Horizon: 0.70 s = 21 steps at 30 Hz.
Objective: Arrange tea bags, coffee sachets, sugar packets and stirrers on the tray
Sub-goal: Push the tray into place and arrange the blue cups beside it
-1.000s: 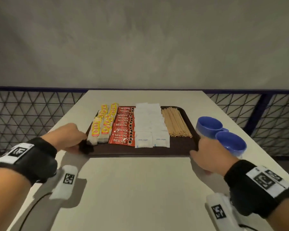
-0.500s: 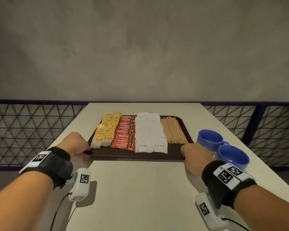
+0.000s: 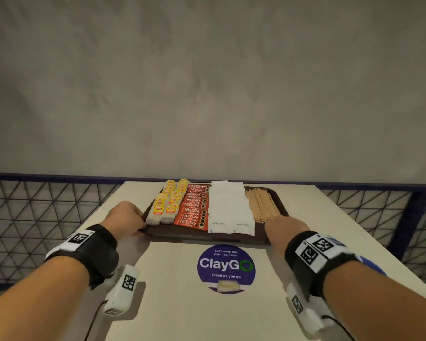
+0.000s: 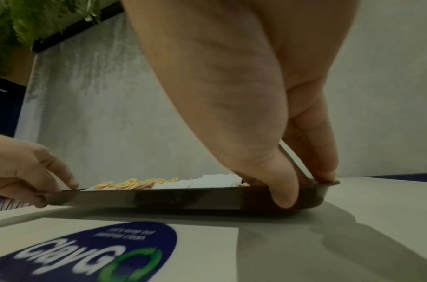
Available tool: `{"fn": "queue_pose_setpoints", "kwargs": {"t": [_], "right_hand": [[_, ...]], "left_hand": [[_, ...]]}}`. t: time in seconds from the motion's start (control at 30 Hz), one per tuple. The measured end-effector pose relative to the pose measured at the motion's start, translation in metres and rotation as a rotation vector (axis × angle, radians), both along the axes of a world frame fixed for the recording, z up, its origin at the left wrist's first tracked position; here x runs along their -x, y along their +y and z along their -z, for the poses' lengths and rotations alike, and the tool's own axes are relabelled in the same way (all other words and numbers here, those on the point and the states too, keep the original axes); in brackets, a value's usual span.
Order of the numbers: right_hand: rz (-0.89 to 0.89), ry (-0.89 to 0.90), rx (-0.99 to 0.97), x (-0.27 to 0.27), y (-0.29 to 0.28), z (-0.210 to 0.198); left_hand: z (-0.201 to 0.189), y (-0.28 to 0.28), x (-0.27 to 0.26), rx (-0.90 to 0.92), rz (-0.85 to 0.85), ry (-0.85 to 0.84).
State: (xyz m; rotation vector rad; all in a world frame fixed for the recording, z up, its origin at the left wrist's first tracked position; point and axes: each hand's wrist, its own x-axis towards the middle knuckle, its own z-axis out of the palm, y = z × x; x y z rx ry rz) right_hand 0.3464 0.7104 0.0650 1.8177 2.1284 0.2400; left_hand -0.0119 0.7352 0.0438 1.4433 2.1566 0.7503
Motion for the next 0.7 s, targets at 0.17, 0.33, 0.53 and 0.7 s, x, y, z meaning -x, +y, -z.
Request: {"fn": "queue_pose_setpoints", "kwargs": {"t": [0.17,0.33,0.53,0.7], "right_hand": [[0.011,0.036,-0.002,-0.007,0.039,0.005],[0.027,0.067,-0.010,-0.011,0.051,0.011],[0.011,0.046,-0.011,-0.014,0.048,0.008],[0.014,0.053,-0.005,-0.011,0.048,0.007]], "left_hand": [[0.002,0.028,-0.009,-0.009,0.045,0.059],[-0.001,0.023,-0.030,0.078,0.262,0.446],[-0.002,0.007,-0.054,0.075,0.544,0.600],[-0.004,0.006,-0.058,0.091,0.573,0.680]]}}
